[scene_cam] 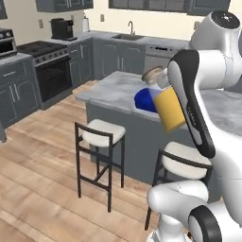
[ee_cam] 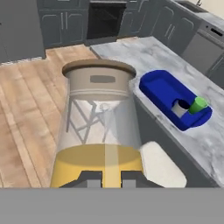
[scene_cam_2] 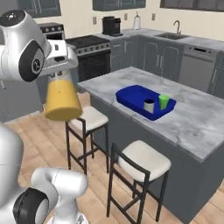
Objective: There is a tray on the dining counter. Grab the cup, mug, and pitcher and place them on the tray. The pitcher may be placed next to the tray if it cannot fit the tray.
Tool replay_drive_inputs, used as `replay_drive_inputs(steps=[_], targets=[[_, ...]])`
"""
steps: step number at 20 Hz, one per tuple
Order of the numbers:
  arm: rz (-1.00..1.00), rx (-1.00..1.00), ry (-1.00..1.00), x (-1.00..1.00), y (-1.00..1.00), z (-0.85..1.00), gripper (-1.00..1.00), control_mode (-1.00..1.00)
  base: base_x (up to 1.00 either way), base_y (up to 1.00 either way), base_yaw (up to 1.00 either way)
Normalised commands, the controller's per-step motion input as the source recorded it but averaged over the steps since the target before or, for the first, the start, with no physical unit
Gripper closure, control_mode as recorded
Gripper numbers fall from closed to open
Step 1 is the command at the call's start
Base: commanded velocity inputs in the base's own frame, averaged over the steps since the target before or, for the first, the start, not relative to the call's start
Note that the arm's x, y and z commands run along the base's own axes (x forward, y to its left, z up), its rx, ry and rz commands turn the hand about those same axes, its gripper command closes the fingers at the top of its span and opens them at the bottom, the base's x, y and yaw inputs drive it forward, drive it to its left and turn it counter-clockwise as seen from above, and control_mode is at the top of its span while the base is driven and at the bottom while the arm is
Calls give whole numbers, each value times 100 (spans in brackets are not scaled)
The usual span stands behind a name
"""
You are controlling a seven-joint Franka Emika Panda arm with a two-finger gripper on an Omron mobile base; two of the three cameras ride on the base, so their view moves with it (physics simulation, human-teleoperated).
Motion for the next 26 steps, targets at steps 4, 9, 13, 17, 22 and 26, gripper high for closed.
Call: replay_drive_inputs(steps=[4, 9, 13, 17, 22, 26], targets=[[0, 0, 0, 0, 0, 0, 100, 100, 36, 63, -52], [0, 0, 0, 0, 0, 0, 100, 100, 22, 66, -54], [0, 0, 0, 0, 0, 0, 100, 100, 42, 66, -54], [0, 0, 0, 0, 0, 0, 100, 100, 42, 78, -50], [0, 0, 0, 0, 0, 0, 100, 100, 61, 67, -45], [0, 0, 0, 0, 0, 0, 100, 100, 91, 18, -32]])
